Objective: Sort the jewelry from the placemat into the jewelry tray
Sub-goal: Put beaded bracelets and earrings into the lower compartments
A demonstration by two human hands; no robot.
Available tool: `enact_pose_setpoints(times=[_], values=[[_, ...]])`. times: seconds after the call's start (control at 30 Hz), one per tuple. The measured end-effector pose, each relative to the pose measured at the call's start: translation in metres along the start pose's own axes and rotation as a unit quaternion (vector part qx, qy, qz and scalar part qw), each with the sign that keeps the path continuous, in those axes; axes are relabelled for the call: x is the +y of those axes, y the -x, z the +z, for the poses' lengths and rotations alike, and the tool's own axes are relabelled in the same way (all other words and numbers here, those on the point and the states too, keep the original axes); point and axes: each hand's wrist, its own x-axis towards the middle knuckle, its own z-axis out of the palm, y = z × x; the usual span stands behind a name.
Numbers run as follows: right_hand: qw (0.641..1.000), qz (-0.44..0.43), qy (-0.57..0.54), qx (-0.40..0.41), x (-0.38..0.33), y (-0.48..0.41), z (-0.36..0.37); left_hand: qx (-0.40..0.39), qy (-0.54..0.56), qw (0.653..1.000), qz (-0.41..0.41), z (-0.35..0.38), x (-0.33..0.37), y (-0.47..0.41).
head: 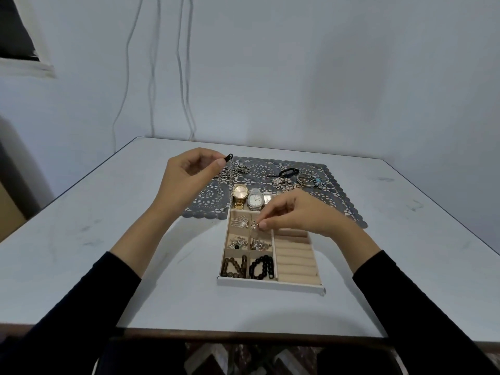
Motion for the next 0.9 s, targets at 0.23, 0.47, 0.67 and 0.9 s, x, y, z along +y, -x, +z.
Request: enact_pose_setpoints(times=[0.23, 0.47, 0.67, 0.9], values=[[0.998, 0.011, 0.062, -0.029, 0.002, -0.001, 0.000, 0.001, -0.003, 1.000, -0.010, 0.000, -0.009, 0.000], [0.995, 0.023, 0.087, -0.041, 0.005, -0.006, 0.001, -0.001, -0.013, 1.000, -0.010, 0.002, -0.016, 0.000], [0.989, 0.037, 0.131, -0.052, 0.001, -0.008, 0.003, -0.011, -0.012, 1.000, -0.009, 0.004, -0.018, 0.000], [0.983, 0.044, 0.171, -0.045, -0.003, -0.010, 0.006, -0.017, -0.015, 1.000, -0.008, 0.005, -0.019, 0.000]])
